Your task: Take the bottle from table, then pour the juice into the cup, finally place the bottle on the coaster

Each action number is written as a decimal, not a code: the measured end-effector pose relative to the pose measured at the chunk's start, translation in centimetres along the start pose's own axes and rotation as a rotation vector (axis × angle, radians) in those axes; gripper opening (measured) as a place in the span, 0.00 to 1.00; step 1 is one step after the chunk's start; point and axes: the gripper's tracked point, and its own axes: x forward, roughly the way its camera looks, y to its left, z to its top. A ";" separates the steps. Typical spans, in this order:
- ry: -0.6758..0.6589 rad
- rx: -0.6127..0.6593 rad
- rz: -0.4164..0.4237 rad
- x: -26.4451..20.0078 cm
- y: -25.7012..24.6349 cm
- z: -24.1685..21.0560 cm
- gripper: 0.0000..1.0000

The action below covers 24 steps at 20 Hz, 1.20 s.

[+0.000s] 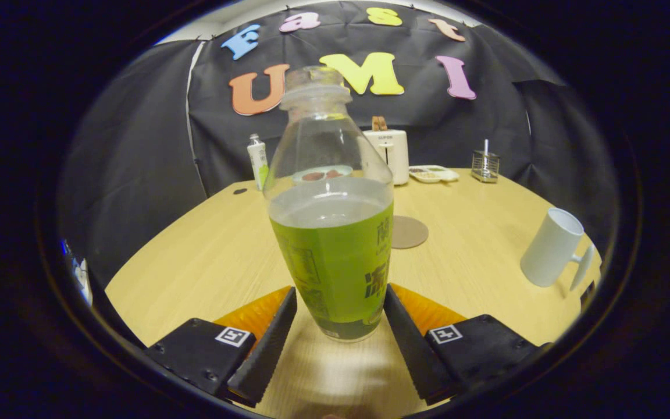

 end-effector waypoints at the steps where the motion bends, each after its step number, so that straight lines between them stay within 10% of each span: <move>1: 0.003 0.002 0.000 0.0 0.0 0.1 0.95; 24: -0.041 0.236 0.220 -2.4 -0.7 3.4 0.77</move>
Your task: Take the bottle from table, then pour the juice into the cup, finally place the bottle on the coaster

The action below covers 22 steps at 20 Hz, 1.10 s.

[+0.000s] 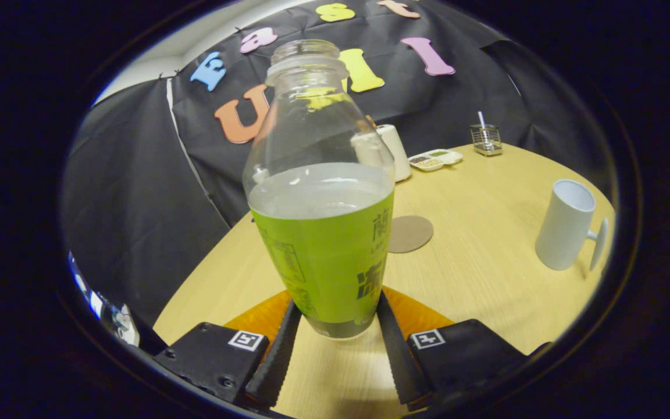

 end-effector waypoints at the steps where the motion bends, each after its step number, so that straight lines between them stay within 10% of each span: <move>1: -0.001 0.028 0.027 -0.2 0.2 0.2 0.77; 22: -0.024 0.630 0.354 -3.4 -2.4 5.6 0.76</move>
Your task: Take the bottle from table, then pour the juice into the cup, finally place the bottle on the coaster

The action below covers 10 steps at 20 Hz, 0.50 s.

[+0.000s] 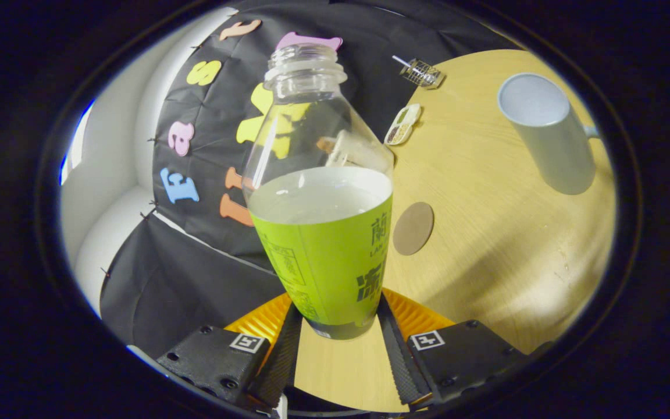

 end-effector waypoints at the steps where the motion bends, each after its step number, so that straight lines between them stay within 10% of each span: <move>1: -0.005 0.014 0.005 -0.1 0.1 0.4 0.76; 10: -0.009 0.186 0.033 -0.7 0.2 2.5 0.76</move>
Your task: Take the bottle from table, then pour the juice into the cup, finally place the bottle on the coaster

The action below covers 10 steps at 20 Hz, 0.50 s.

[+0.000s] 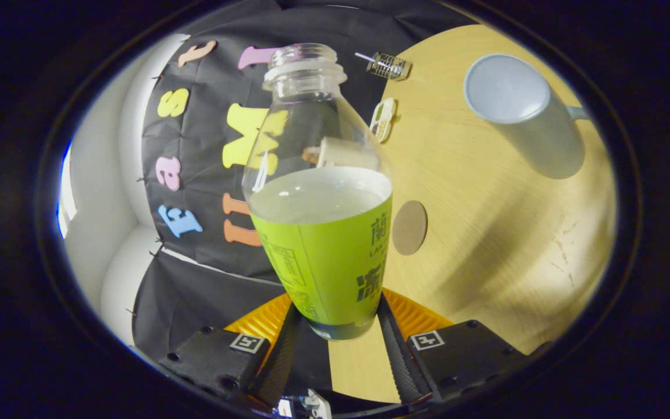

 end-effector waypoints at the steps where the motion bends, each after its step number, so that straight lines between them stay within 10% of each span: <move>1: -0.009 0.001 0.004 -0.4 0.3 0.3 0.76; 10: 0.017 0.113 0.057 -1.0 1.4 1.7 0.76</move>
